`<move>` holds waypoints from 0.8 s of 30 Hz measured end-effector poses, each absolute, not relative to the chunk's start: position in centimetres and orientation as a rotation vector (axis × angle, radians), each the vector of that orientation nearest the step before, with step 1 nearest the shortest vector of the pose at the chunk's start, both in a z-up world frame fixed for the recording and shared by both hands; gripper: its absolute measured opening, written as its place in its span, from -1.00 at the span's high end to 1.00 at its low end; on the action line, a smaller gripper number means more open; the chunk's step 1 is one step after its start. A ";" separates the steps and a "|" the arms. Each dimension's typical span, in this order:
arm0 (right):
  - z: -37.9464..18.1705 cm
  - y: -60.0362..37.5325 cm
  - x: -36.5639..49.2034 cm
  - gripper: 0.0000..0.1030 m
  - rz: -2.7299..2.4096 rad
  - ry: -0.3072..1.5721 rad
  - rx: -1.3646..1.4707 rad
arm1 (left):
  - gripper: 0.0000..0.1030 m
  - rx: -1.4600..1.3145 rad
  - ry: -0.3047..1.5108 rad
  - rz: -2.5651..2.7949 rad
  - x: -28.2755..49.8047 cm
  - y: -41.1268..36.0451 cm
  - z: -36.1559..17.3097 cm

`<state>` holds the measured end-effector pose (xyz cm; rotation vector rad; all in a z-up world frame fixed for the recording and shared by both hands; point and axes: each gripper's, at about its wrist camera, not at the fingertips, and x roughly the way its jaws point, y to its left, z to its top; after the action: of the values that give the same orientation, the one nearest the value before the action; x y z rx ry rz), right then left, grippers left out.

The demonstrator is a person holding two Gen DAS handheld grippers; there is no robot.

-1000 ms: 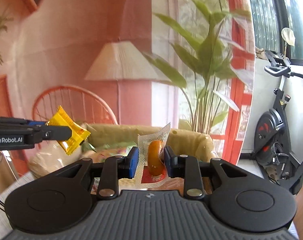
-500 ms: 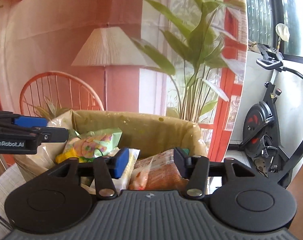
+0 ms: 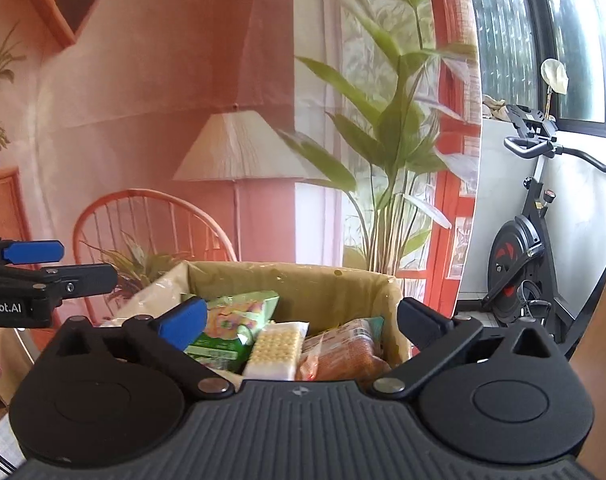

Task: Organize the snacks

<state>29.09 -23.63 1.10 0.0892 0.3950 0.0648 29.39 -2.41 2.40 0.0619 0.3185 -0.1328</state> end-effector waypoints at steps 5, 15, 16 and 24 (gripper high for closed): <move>2.4 -23.2 26.3 -1.00 0.055 0.381 0.138 | -0.91 0.033 0.299 -0.132 26.1 -1.7 3.5; 4.8 -21.1 19.5 -1.00 0.026 0.336 0.133 | -0.91 0.035 0.260 -0.096 19.3 -0.7 5.1; 5.1 -20.9 18.8 -1.00 0.030 0.335 0.132 | -0.91 0.039 0.258 -0.093 18.7 -0.6 5.2; 6.6 -19.3 13.7 -1.00 0.034 0.327 0.120 | -0.91 0.061 0.232 -0.069 13.9 -0.2 6.7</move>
<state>13.73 -19.28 6.59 0.1200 0.3267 0.0343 13.92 -0.25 6.70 0.0614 0.2315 -0.0695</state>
